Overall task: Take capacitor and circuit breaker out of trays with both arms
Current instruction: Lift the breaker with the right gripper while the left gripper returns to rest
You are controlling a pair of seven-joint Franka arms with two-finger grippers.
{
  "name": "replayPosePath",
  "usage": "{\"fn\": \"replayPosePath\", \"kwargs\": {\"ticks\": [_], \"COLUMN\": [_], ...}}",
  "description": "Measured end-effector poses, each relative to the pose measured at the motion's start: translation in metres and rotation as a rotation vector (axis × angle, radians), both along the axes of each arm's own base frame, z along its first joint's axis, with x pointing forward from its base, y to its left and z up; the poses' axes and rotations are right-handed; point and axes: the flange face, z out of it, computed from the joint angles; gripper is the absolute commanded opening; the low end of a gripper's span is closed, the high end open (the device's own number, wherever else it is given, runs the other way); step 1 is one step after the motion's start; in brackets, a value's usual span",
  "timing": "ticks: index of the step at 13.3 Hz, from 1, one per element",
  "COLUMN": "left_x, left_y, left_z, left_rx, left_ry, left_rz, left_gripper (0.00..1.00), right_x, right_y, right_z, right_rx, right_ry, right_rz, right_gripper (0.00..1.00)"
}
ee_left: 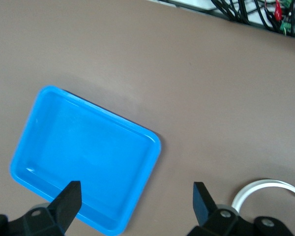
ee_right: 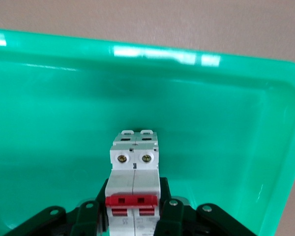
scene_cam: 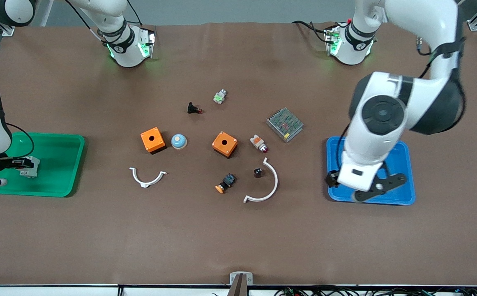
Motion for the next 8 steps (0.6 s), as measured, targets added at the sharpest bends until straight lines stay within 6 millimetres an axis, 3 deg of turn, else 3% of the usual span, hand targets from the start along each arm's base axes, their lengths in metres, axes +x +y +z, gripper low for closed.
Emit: {"fn": "replayPosePath", "kwargs": {"ticks": [2,4,6,8], "left_x": [0.002,0.003,0.0,-0.008], "left_y": [0.035,0.063,0.085,0.102], "left_z": [0.026,0.045,0.062,0.083], "left_rx": [-0.001,0.001,0.004,0.008], "left_ry": [-0.01,-0.018,-0.017,-0.01], "left_rz": [-0.007,-0.031,-0.045,-0.05], "left_gripper": [1.0,1.0,1.0,1.0], "right_x": [0.014,0.035,0.058,0.08], "right_y": [0.011,0.037,0.083,0.146], "right_z": [0.026,0.071,0.117,0.149], "right_rx": [0.004,0.009,-0.001,-0.018], "right_ry": [0.01,0.039,0.062,0.078], "right_rz": [0.02,0.034,0.008,-0.012], "right_gripper": [0.11,0.11,0.11,0.11]}}
